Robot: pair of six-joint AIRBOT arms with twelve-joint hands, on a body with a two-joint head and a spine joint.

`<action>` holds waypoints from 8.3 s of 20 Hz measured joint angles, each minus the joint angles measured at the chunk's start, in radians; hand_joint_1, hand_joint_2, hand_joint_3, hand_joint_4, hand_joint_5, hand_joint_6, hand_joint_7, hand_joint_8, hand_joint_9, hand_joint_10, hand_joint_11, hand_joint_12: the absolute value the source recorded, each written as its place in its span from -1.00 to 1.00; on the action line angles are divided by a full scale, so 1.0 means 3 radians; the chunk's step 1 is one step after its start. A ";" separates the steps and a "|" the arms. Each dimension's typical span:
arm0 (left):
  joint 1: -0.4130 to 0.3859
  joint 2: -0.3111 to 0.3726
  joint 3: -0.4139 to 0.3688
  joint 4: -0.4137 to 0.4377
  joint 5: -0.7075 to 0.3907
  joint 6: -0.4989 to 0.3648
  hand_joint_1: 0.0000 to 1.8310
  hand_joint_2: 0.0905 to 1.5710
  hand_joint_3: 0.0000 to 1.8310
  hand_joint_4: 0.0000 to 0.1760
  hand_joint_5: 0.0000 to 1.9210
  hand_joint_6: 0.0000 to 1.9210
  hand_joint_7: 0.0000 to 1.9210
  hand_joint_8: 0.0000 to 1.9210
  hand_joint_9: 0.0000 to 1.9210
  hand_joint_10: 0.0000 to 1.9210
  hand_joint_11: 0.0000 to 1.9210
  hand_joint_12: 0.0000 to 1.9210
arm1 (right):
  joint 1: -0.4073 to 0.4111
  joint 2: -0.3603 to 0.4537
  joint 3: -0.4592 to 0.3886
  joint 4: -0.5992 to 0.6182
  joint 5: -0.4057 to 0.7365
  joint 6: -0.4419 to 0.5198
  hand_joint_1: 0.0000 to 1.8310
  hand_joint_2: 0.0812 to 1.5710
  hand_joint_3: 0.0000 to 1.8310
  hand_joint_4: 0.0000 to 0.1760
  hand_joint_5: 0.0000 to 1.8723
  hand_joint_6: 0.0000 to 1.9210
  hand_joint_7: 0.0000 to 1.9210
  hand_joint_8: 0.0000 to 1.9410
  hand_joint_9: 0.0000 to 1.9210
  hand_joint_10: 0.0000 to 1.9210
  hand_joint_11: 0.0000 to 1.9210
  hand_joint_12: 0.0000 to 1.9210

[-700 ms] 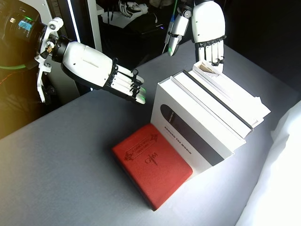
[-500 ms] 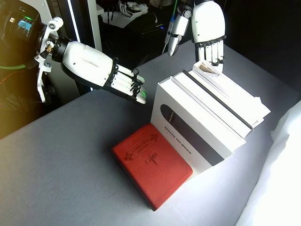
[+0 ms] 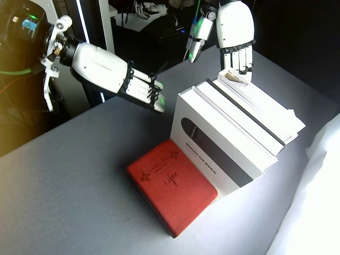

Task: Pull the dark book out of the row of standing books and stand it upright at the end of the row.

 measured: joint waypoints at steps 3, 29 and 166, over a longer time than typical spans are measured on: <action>0.0000 0.0000 0.0000 -0.0005 0.0001 0.0000 -1.00 0.42 -1.00 -1.00 -0.94 -1.00 -0.98 -1.00 -1.00 -1.00 -1.00 -1.00 | 0.0000 0.0000 -0.0140 0.0223 0.0537 -0.0191 -1.00 0.47 -0.99 -1.00 -1.00 -1.00 -1.00 -1.00 -1.00 -1.00 -1.00 -1.00; 0.0000 -0.0001 0.0000 0.0006 0.0005 0.0017 -1.00 0.44 -0.99 -1.00 -0.94 -1.00 -0.98 -1.00 -1.00 -1.00 -1.00 -1.00 | 0.0242 -0.0300 -0.0342 0.0724 0.1949 -0.0446 -1.00 0.14 -1.00 -1.00 -1.00 -1.00 -1.00 -1.00 -1.00 -1.00 -1.00 -1.00; -0.0001 0.0000 0.0000 -0.0017 0.0015 0.0024 -1.00 0.55 -1.00 -1.00 -0.89 -1.00 -0.92 -1.00 -0.96 -1.00 -0.97 -0.98 | 0.0280 -0.1227 -0.0417 0.1287 0.2829 -0.1849 -1.00 0.31 -0.99 -1.00 -1.00 -1.00 -1.00 -1.00 -1.00 -1.00 -1.00 -1.00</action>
